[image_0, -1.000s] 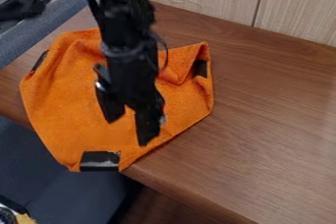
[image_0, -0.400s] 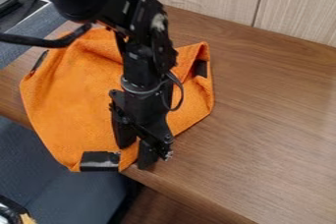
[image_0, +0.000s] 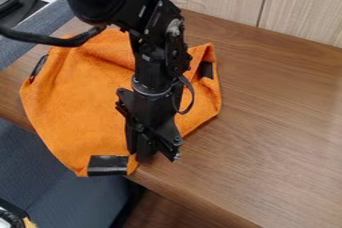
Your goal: Fold the cloth from bottom to top
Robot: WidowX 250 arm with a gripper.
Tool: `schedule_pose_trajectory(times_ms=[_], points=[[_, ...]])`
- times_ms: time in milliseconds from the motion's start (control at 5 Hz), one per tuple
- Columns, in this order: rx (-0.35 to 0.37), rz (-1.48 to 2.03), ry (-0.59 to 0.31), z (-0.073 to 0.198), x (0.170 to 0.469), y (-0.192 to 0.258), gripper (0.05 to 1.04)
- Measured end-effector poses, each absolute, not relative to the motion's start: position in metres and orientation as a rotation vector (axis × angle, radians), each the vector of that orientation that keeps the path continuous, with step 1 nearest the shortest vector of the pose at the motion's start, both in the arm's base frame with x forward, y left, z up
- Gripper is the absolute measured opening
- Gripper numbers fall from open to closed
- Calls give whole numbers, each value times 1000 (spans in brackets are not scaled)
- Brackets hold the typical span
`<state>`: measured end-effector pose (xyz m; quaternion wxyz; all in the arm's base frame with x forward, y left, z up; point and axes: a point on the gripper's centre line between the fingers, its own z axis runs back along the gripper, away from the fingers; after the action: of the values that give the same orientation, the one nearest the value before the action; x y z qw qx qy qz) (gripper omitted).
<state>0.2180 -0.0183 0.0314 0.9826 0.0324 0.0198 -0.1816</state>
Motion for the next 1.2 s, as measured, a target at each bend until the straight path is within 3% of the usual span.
schedule_pose_trajectory(times_ms=[200, 400, 800, 1200], points=[[44, -349, 42, 33, 219, -15, 63], [18, -353, 62, 37, 220, -14, 55], [-50, -278, 8, 82, 265, -1, 54], [-44, -115, -4, 105, 318, 44, 54]])
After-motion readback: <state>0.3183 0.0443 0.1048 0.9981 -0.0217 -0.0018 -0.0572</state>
